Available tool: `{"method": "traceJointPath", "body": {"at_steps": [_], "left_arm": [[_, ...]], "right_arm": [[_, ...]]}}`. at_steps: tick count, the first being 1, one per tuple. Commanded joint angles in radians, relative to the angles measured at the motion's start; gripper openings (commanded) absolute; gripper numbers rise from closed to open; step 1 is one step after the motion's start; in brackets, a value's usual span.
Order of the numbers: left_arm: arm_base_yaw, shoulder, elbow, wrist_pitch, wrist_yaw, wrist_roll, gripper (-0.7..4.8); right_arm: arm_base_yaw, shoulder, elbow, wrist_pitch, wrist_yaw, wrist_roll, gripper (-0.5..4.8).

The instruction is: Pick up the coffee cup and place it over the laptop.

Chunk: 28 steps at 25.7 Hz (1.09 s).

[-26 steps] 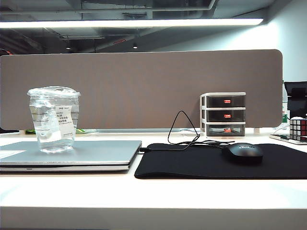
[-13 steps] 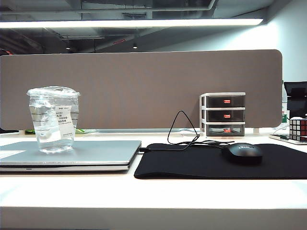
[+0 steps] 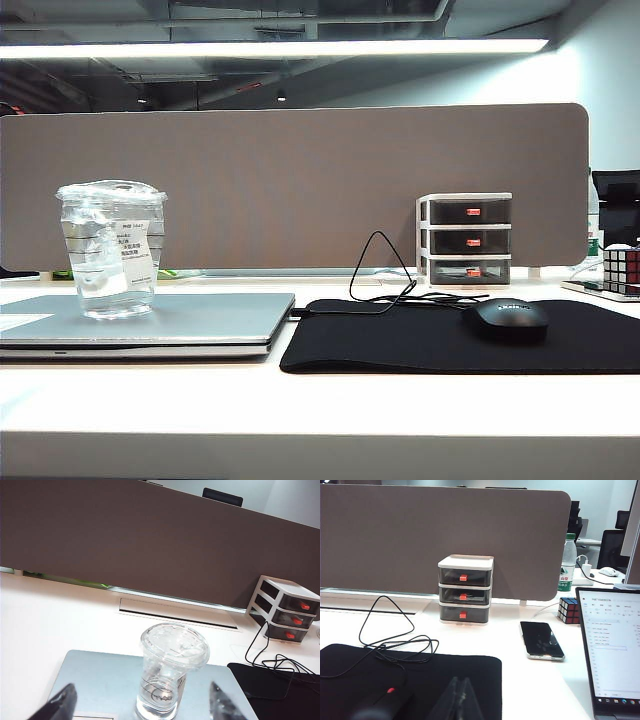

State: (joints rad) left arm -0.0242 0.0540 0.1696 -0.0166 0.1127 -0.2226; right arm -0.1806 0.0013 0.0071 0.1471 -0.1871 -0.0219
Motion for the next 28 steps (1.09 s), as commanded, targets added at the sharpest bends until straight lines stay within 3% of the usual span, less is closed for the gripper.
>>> {"method": "traceJointPath", "body": {"at_steps": [1, 22, 28], "left_arm": [[0.002, 0.002, 0.003, 0.010, 0.004, -0.002, 3.36], [0.002, 0.002, 0.002, 0.011, 0.004, -0.002, 3.35], [0.002, -0.055, -0.082, 0.019, 0.004, -0.002, 3.35]], "right_arm": [[-0.001, -0.002, -0.006, 0.011, 0.006, 0.003, -0.08], [-0.001, -0.002, -0.006, 0.011, 0.005, 0.003, -0.08], [-0.001, -0.002, -0.006, 0.007, 0.005, 0.003, -0.08]]}}
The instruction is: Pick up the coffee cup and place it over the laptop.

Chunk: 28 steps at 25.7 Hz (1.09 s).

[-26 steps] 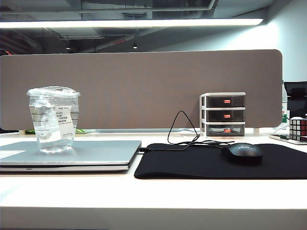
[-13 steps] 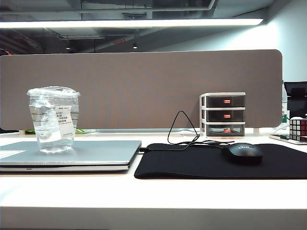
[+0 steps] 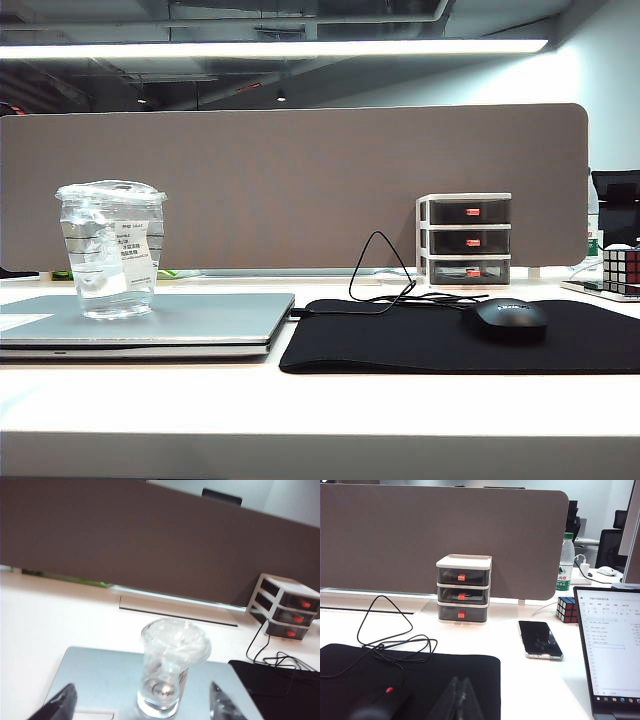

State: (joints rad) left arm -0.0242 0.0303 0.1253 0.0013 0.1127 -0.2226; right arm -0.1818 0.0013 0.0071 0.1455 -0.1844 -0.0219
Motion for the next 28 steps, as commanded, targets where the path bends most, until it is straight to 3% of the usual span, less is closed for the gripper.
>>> {"method": "traceJointPath", "body": {"at_steps": [1, 7, 15, 18, 22, 28], "left_arm": [[0.002, -0.027, -0.053, -0.002, 0.004, -0.001, 3.35], [0.002, -0.028, -0.118, -0.076, -0.006, 0.004, 3.36], [0.002, -0.028, -0.118, -0.063, -0.121, 0.017, 3.36], [0.002, -0.028, -0.118, 0.034, -0.113, 0.098, 3.36], [0.002, -0.028, -0.118, 0.135, -0.110, 0.277, 3.36], [0.002, -0.028, -0.118, 0.134, -0.110, 0.275, 3.36]], "right_arm": [[0.000, -0.002, -0.006, 0.008, 0.003, 0.003, -0.08], [0.000, 0.000, -0.006, 0.005, 0.003, 0.003, -0.08], [0.000, 0.000, -0.006, 0.005, 0.003, 0.003, -0.08], [0.000, 0.000, -0.006, 0.005, 0.003, 0.003, -0.08], [0.000, 0.000, -0.006, 0.005, 0.003, 0.003, -0.08], [0.000, 0.000, -0.006, 0.005, 0.003, 0.003, -0.08]]}}
